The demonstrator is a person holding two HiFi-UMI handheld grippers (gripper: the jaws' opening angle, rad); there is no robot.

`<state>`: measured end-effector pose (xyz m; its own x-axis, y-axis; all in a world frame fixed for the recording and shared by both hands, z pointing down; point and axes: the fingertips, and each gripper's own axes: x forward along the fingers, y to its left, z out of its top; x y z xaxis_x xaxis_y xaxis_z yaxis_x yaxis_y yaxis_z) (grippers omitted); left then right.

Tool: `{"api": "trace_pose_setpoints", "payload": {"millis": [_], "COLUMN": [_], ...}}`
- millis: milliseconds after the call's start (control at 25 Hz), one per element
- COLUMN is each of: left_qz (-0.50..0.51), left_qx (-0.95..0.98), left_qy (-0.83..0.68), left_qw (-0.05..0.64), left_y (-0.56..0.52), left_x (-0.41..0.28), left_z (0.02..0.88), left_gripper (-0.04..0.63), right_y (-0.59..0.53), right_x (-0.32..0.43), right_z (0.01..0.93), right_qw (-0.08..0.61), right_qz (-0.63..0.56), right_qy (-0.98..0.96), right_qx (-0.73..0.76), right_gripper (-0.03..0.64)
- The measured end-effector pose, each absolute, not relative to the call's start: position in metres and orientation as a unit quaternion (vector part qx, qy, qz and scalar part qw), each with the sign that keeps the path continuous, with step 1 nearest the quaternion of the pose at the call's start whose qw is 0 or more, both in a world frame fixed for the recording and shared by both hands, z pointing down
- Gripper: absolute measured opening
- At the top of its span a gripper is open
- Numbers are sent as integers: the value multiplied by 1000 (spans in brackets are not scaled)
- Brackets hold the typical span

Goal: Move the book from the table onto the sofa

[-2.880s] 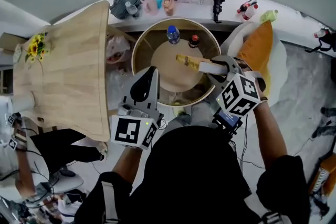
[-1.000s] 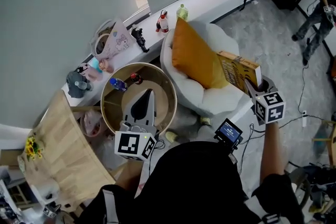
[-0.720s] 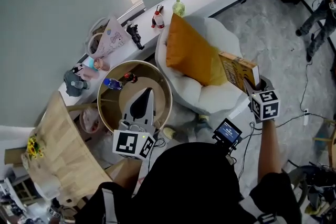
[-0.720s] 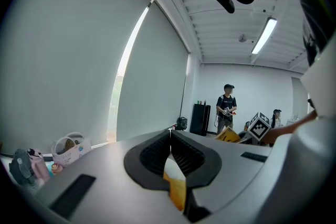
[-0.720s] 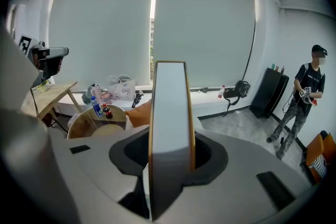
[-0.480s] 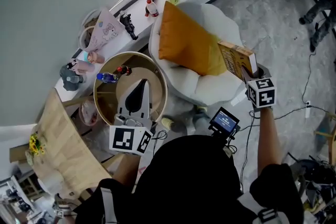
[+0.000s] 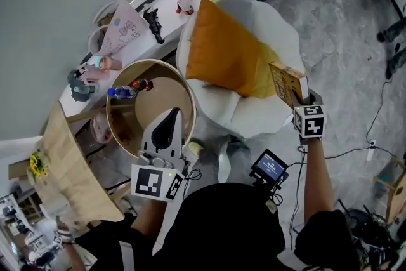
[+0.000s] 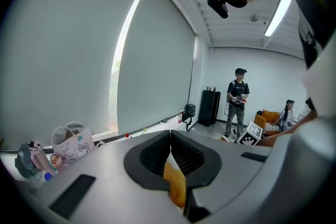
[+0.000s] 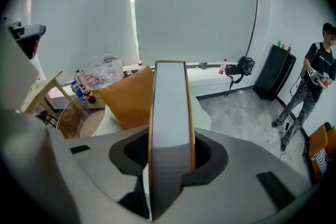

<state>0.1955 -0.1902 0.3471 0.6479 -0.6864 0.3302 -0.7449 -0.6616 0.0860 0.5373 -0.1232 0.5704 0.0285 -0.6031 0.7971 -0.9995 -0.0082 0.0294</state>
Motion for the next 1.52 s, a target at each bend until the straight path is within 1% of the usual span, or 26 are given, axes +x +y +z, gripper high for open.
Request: {"api": "trace_pose_setpoints", "payload": {"millis": [240, 440, 680, 920, 1080, 1280, 1440, 1520], "left_qz": [167, 188, 231, 236, 235, 248, 256, 254], "left_qx": [890, 875, 850, 842, 837, 827, 819, 818], "left_qy": [-408, -426, -434, -438, -442, -446, -452, -455], "left_qw": [118, 134, 191, 210, 221, 235, 245, 244], "left_y": [-206, -215, -215, -214, -211, -207, -206, -207], "left_x": [207, 206, 200, 205, 202, 196, 188, 186], "left_z": [390, 430, 491, 531, 547, 559, 561, 559], "left_gripper": [14, 14, 14, 14, 14, 14, 14, 14], "right_y": [-142, -157, -175, -184, -183, -194, -205, -210], "right_x": [550, 555, 556, 554, 551, 538, 527, 520], "right_z": [640, 709, 794, 862, 893, 917, 925, 922], "right_qw": [346, 352, 352, 356, 345, 345, 341, 327], "right_qz": [337, 370, 422, 461, 489, 506, 524, 535], "right_qy": [-614, -597, -553, -488, -441, -426, -429, -433], "right_qx": [624, 619, 626, 650, 669, 666, 652, 648], "right_gripper": [152, 152, 152, 152, 152, 152, 156, 167]}}
